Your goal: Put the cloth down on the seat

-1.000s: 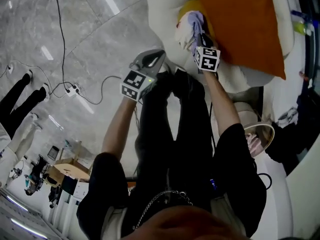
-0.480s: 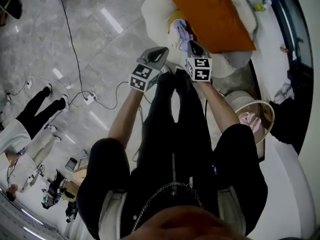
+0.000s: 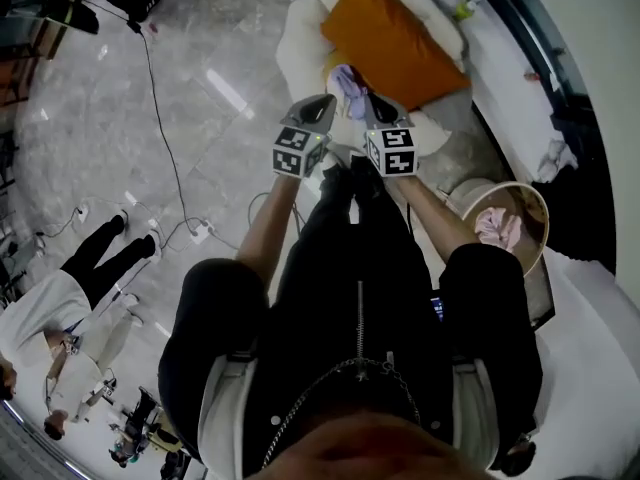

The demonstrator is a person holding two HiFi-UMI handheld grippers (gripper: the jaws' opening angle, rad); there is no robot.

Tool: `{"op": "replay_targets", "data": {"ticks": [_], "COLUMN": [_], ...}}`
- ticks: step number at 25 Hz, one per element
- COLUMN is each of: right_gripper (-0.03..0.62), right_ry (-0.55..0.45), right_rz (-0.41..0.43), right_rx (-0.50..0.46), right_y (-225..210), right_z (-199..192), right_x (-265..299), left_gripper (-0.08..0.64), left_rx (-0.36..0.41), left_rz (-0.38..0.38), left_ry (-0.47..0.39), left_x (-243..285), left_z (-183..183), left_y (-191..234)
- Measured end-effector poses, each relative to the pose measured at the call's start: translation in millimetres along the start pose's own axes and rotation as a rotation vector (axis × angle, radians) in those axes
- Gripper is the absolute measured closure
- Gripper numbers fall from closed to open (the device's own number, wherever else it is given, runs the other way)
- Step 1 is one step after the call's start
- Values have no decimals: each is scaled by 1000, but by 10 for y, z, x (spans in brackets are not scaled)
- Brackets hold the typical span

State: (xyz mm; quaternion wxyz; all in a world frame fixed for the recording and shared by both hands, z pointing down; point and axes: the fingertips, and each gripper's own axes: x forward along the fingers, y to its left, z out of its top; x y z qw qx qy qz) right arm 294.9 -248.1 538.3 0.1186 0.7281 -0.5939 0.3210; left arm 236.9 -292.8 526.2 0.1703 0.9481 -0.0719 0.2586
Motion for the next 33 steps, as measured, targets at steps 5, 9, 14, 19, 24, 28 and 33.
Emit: {"op": "replay_targets", "data": {"ticks": [5,9,14,19,24,28,33], "right_gripper": [591,591,591,591,591,591,591], "right_ry": [-49,-87,-139,-154,-154,-148,-150], "right_rz": [4,13,40,53,55,51,45], "right_rx": [-3,-38,-85,-95,-103,-101,-92], "right_y": [15,14,85,139,114,104,130], "right_z": [216,503,765,851,942,943,913], "right_x": [-381,-505,-694,-761,-773,-762,-775], "left_gripper": [549,549,549,549,549,549,549], "left_rx": [24,56,83,89,102,102,117], "left_rz": [-18,-25,-25,-16,-18,-20,-33], "left_ry": [-22,-36,-76,-63,-55,-59,-71], "left_x": [-21,-103,-133,-200,-213,-202,-214], "left_z": [181,402,581,619,660,654,665], "left_y": [-344,-468,-516,-541,-533,-482,-480]}}
